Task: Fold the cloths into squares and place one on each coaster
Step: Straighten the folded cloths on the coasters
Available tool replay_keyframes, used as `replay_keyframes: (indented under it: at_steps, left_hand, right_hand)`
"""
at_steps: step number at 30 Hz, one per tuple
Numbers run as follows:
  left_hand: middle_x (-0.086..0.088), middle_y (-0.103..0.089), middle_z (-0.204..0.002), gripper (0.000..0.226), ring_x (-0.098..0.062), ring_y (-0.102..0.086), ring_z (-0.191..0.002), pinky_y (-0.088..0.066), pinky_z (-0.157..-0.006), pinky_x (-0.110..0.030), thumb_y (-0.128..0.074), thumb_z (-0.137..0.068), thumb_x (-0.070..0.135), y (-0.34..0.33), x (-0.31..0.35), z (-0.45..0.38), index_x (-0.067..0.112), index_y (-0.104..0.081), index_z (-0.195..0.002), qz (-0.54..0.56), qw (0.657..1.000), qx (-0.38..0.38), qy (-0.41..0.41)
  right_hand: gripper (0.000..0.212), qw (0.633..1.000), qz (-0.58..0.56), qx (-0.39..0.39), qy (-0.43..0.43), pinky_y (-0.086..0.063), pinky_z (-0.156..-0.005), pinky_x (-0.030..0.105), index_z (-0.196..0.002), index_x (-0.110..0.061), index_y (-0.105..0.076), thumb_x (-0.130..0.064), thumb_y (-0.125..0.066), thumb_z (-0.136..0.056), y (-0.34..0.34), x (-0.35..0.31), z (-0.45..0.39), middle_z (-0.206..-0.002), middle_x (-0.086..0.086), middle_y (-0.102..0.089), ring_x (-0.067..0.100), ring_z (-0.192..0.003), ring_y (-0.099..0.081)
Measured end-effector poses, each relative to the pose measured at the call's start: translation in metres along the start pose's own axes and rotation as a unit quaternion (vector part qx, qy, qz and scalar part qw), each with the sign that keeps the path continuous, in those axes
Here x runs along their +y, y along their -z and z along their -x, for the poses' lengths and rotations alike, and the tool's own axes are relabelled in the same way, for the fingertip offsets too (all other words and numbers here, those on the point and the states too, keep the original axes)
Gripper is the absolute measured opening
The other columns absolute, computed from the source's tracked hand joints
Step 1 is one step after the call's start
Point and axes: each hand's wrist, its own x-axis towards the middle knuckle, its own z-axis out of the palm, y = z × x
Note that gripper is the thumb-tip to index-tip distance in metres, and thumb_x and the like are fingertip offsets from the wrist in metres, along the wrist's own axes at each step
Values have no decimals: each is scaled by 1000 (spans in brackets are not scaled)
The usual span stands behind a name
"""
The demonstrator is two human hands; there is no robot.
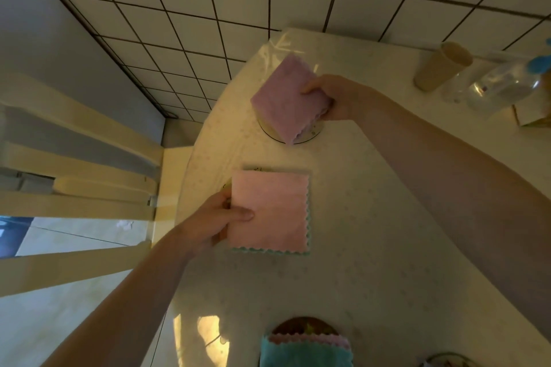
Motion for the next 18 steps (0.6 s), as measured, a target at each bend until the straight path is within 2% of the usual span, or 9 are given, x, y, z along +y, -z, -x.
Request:
replay_keyframes:
  at_steps: [2,4,6,8,12,15,18]
  left_hand:
    - [-4,-67,-119,64,-26,-64,-108,-53,-89,-49,-78,-70,8,3,8,-5,24,-55,-127,-19,1000,-11,-1]
    - [-4,-67,-118,61,-26,-64,-108,-53,-90,-50,-77,-72,6,4,11,-9,25,-56,-126,-42,999,7,9]
    - [-4,-67,-117,59,-26,-64,-108,-53,-91,-49,-75,-73,4,4,11,-12,24,-55,-125,-54,998,24,18]
    - [-3,-68,-115,50,-25,-64,-106,-54,-89,-46,-70,-80,1,2,10,-12,24,-56,-122,-51,998,35,21]
    - [-3,-71,-111,32,-23,-68,-100,-56,-85,-45,-65,-88,23,-1,11,-10,22,-60,-119,-39,998,49,9]
    - [-2,-71,-110,32,-19,-69,-98,-58,-78,-38,-62,-90,30,-1,11,-9,22,-60,-121,-41,996,77,-1]
    - [-1,-71,-111,33,-19,-69,-97,-58,-76,-37,-62,-90,27,-3,10,-8,21,-58,-123,-59,994,93,-10]
  right_hand:
    - [25,996,-84,-23,18,-58,-71,37,-112,-1,-54,-4,-54,-87,-9,3,5,-102,16,-66,27,-88,-67]
    - [29,988,-153,7,18,-58,-74,39,-118,0,-50,-3,-52,-88,-15,16,3,-102,16,-64,28,-88,-65]
    - [35,984,-169,50,-4,-56,-75,41,-124,-2,-49,-2,-51,-88,-18,34,-3,-103,16,-63,28,-88,-63]
    - [29,983,-167,71,-33,-55,-70,39,-119,-5,-51,-2,-48,-90,-22,49,-1,-98,14,-63,26,-84,-63]
    - [22,974,-210,76,-39,-57,-60,34,-112,-6,-53,-2,-44,-92,-21,60,0,-91,14,-65,25,-78,-64]
    - [16,966,-249,65,-32,-57,-47,32,-98,-4,-55,1,-40,-94,-22,59,3,-84,14,-66,24,-70,-65]
    - [22,958,-280,62,-21,-57,-47,31,-111,-4,-51,2,-37,-95,-24,65,6,-93,14,-61,24,-74,-64]
